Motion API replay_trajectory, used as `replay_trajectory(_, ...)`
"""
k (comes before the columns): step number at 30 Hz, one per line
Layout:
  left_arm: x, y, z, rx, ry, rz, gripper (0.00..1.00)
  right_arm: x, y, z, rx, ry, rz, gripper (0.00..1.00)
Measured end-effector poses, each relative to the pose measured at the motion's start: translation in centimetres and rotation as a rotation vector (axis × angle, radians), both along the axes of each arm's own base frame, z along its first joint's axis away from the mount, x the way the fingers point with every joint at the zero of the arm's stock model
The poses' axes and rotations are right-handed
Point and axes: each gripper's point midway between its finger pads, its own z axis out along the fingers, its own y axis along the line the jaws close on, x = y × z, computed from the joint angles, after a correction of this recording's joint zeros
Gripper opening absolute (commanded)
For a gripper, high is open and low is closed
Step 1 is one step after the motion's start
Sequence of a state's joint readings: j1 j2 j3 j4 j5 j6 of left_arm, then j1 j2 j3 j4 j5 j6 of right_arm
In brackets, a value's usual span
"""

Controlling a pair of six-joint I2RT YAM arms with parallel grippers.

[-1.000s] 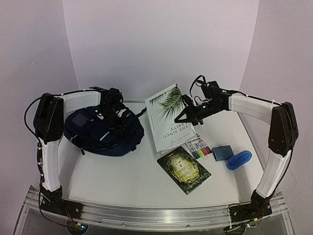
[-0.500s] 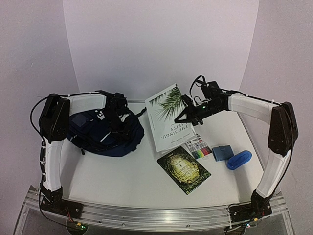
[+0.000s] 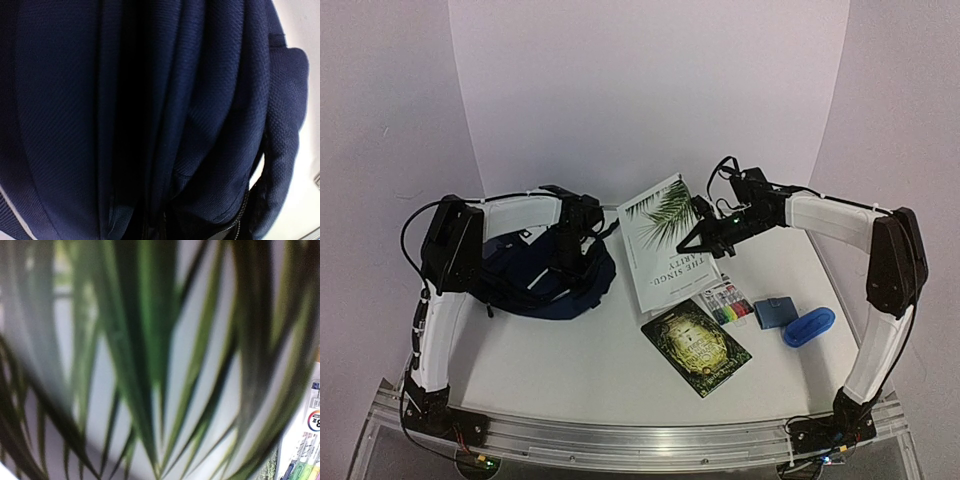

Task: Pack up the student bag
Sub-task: Place the book in the student bag.

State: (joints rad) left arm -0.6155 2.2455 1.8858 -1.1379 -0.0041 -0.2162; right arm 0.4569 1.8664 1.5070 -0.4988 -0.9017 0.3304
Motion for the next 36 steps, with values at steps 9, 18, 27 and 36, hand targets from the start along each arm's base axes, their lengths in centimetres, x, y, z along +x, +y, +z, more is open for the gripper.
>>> replay_trajectory(9, 1.7, -0.6, 5.1, -0.124, -0.060, 0.072, 0.00, -0.5, -0.2, -0.7, -0.010, -0.004, 0.020, 0.00)
replay_trajectory(18, 3.9, 1.3, 15.2, -0.334, -0.241, 0.182, 0.00, -2.0, -0.2, -1.7, -0.013, 0.043, 0.062, 0.00)
replay_trajectory(27, 3.4, -0.8, 17.9, -0.487, -0.244, 0.129, 0.00, -3.8, 4.5, -2.0, 0.054, 0.145, 0.180, 0.00)
replay_trajectory(36, 1.7, -2.2, 20.1, -0.611, -0.221, 0.088, 0.00, -1.3, 8.5, -3.3, 0.107, 0.335, 0.138, 0.00)
